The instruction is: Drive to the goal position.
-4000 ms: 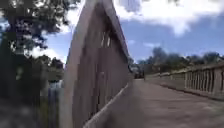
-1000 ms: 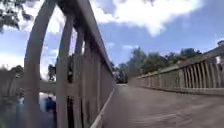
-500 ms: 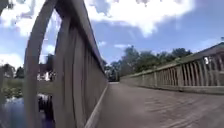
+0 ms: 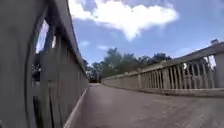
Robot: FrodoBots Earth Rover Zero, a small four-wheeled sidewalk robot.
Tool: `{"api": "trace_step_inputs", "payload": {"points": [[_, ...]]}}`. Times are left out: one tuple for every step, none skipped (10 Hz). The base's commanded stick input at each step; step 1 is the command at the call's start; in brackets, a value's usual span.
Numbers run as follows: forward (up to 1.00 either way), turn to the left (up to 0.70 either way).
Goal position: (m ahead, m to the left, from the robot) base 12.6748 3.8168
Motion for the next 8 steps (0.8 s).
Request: {"api": "trace_step_inputs", "payload": {"points": [[1.0,0.0],[1.0,0.0],[1.0,0.0],[1.0,0.0],[1.0,0.0],[1.0,0.0],[1.0,0.17],[1.0,0.3]]}}
